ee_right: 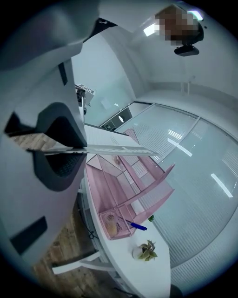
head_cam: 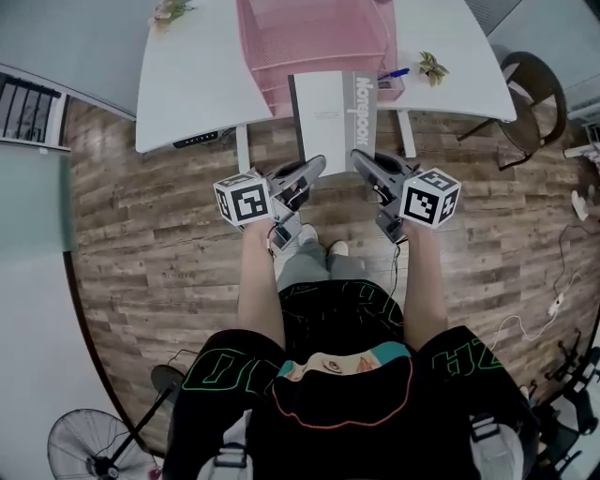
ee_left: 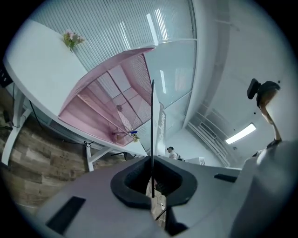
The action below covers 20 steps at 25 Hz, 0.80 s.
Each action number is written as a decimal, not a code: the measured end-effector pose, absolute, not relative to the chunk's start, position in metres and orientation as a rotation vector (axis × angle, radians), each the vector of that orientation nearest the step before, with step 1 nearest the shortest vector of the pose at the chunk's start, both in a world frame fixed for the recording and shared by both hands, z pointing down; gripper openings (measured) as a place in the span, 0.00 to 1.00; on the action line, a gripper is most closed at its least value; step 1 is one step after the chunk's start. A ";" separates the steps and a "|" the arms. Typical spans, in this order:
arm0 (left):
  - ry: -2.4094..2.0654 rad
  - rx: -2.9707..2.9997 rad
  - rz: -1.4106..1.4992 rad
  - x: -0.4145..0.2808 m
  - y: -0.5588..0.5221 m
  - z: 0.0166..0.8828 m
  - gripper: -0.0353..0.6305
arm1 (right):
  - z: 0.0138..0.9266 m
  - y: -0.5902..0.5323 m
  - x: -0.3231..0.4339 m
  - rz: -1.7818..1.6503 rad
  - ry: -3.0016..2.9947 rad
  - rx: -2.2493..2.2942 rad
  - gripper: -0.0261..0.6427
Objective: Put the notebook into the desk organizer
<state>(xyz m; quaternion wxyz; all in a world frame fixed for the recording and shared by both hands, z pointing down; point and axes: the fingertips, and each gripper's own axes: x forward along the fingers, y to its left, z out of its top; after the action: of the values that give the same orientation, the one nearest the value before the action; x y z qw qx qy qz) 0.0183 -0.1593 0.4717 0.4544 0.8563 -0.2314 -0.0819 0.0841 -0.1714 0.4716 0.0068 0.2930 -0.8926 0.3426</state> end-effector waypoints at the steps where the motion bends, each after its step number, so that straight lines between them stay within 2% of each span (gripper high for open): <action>1: -0.574 2.106 -0.201 0.017 -0.160 0.473 0.06 | 0.473 -0.172 0.083 1.084 -2.788 0.911 0.07; 6: -0.564 2.062 -0.244 0.016 -0.163 0.468 0.06 | 0.469 -0.174 0.083 1.085 -2.807 0.898 0.07; 13: -0.549 1.966 -0.326 0.005 -0.185 0.467 0.06 | 0.461 -0.198 0.081 0.962 -2.811 0.980 0.17; 20: -0.554 1.819 -0.505 -0.013 -0.227 0.452 0.06 | 0.456 -0.218 0.084 0.896 -2.815 0.986 0.20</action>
<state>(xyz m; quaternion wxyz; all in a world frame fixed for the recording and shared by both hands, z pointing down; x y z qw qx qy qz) -0.0135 -0.2266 0.4524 0.5542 0.7696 -0.2344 -0.2136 0.0840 -0.2180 0.4556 0.0134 0.3166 -0.9038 0.2876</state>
